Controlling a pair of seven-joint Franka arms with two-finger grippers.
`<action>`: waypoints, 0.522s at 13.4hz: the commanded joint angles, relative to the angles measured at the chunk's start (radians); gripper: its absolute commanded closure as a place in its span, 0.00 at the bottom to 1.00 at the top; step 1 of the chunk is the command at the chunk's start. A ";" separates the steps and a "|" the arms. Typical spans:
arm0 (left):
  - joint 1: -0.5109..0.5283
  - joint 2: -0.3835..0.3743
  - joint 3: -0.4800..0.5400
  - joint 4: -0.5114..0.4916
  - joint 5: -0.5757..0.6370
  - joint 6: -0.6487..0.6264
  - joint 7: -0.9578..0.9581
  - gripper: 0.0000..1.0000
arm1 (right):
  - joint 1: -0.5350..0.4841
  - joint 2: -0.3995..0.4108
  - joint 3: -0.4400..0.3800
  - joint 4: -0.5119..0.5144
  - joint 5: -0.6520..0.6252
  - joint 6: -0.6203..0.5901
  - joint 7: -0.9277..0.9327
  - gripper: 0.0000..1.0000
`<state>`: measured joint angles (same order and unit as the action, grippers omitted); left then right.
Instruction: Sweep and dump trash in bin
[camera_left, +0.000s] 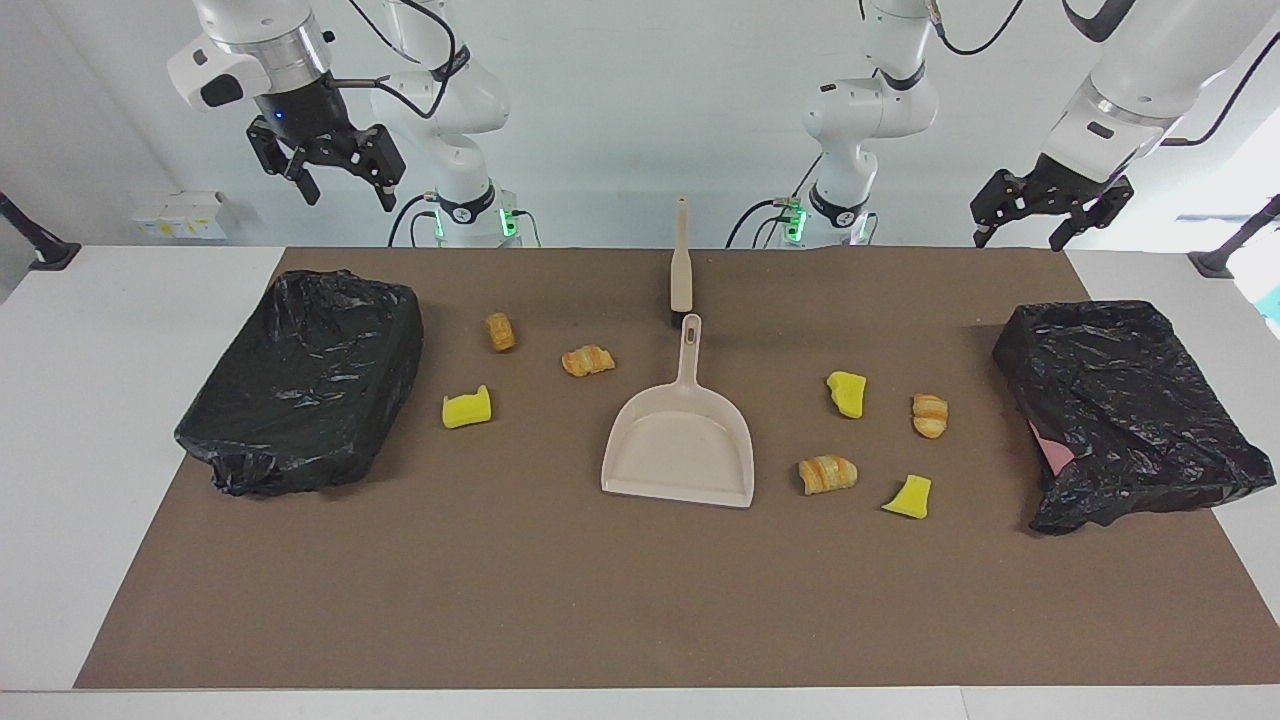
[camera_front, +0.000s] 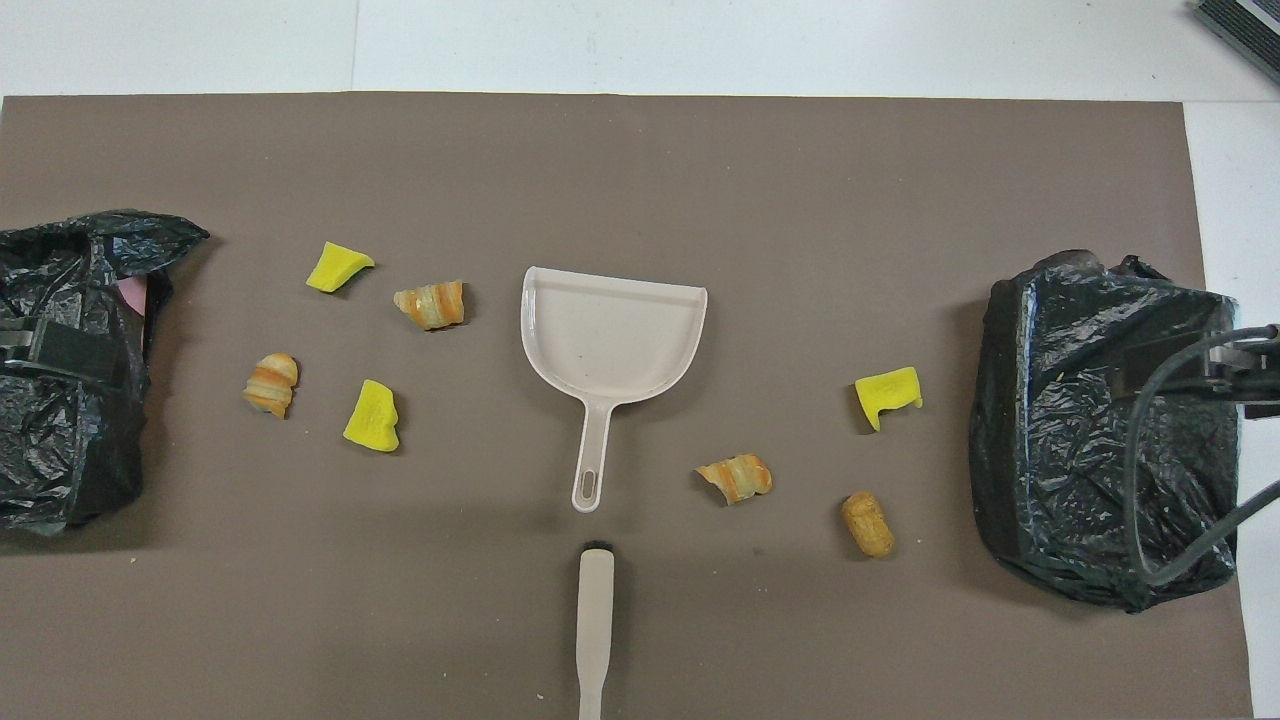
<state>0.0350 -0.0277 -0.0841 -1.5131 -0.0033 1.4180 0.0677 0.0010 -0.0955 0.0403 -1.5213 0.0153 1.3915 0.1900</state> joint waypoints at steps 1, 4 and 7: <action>-0.001 -0.003 0.000 0.007 -0.007 -0.016 0.006 0.00 | -0.007 -0.013 -0.002 -0.013 -0.003 -0.014 -0.027 0.00; -0.003 -0.003 0.000 0.004 -0.007 -0.014 0.004 0.00 | -0.019 -0.012 -0.003 -0.013 -0.003 -0.009 -0.017 0.00; -0.006 -0.014 -0.002 -0.039 -0.009 0.005 0.014 0.00 | -0.018 -0.015 -0.002 -0.016 -0.005 -0.011 -0.014 0.00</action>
<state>0.0341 -0.0274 -0.0881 -1.5191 -0.0035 1.4176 0.0687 -0.0087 -0.0955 0.0352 -1.5213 0.0153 1.3901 0.1897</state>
